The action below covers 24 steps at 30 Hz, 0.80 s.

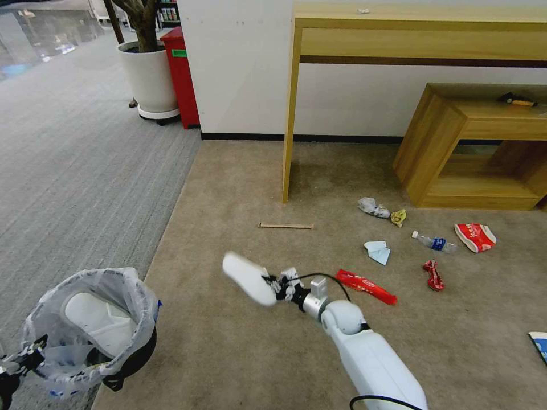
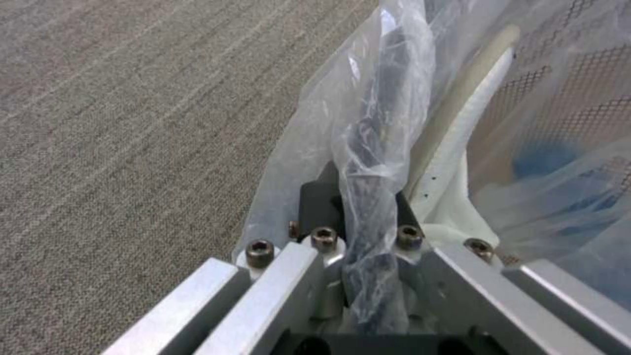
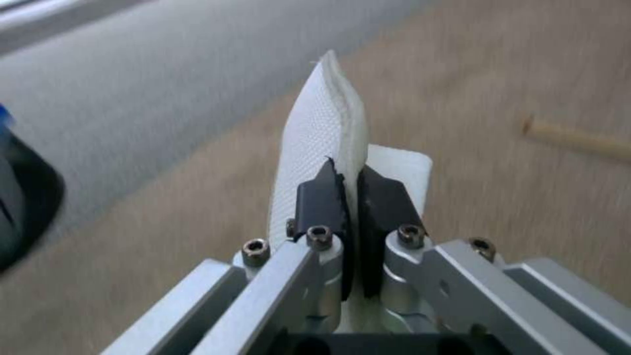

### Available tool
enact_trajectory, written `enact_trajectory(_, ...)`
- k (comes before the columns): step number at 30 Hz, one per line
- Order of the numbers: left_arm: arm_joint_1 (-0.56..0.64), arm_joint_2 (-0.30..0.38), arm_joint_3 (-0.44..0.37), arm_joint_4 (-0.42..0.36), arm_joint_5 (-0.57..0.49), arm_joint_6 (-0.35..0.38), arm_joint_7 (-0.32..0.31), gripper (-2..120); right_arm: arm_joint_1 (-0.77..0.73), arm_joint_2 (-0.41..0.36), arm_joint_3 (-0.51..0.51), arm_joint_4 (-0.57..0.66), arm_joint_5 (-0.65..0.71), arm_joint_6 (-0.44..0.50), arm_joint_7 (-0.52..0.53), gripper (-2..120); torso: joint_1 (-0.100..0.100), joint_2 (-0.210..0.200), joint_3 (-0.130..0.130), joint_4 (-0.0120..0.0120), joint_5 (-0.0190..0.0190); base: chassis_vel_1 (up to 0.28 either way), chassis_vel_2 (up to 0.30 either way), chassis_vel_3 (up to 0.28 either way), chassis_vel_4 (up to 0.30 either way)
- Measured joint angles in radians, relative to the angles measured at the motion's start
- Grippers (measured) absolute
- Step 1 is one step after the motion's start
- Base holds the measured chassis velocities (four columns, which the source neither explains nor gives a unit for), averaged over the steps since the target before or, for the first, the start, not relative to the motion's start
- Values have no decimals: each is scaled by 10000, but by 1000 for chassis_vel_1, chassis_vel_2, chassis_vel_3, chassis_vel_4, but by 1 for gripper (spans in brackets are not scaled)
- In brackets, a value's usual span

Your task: Pick up the trash bin and place the garbage on the floor into it.

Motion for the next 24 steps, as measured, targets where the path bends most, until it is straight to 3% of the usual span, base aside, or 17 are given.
enact_trajectory(4, 15, 31, 103, -20, 161, 1, 101, 0, -64, -238, -3, 997, 509, -256, 137, 2, 0, -1, 1, 0, 1, 0, 0, 0, 0)
enact_trajectory(8, -31, 112, 415, -20, 508, 1, 181, 0, 43, -685, -136, 3216, 2759, -1708, 774, 2, 2, -1, 0, 1, 0, 0, 0, 0, 0)
enact_trajectory(10, -46, 130, 471, -37, 557, 1, 180, 0, 102, -784, -197, 3590, 3184, -1980, 925, 2, 1, -1, 0, 1, -1, 0, 0, 0, 0)
enact_trajectory(12, -105, 186, 677, -162, 675, 1, 189, 0, 288, -1207, -417, 4588, 4591, -2784, 1281, 2, 1, 0, 0, 3, 0, 0, 0, 0, 0)
enact_trajectory(14, -145, 209, 763, -205, 718, 1, 189, 0, 358, -1387, -517, 4871, 5061, -2987, 1420, 2, 1, -1, 0, 2, 0, 0, 0, 0, 0)
enact_trajectory(16, -331, 273, 1041, -279, 885, 1, 171, 0, 641, -2117, -963, 5732, 6457, -3544, 1903, 2, 1, 0, 0, -1, 0, 0, 0, 0, 0)
enact_trajectory(18, -365, 282, 1086, -286, 906, 1, 161, 0, 681, -2247, -1046, 5853, 6634, -3619, 1969, 2, 1, -1, 0, 0, 0, 0, 0, 0, 0)
enact_trajectory(20, -528, 333, 1308, -341, 1025, 1, 73, 0, 905, -2900, -1510, 6519, 7482, -4062, 2328, 2, 1, -1, 0, -2, -1, 0, 0, 0, 0)
enact_trajectory(22, -558, 348, 1350, -367, 1041, 1, 39, 0, 973, -3032, -1643, 6652, 7675, -4178, 2431, 2, 1, -2, 0, -3, -1, 0, 0, 0, 0)
enact_trajectory(24, -617, 404, 1408, -431, 1052, 1, -41, 0, 1387, -3292, -2146, 7023, 8727, -4731, 3094, 2, 1, -3, 0, -3, 0, 0, 0, 0, 0)
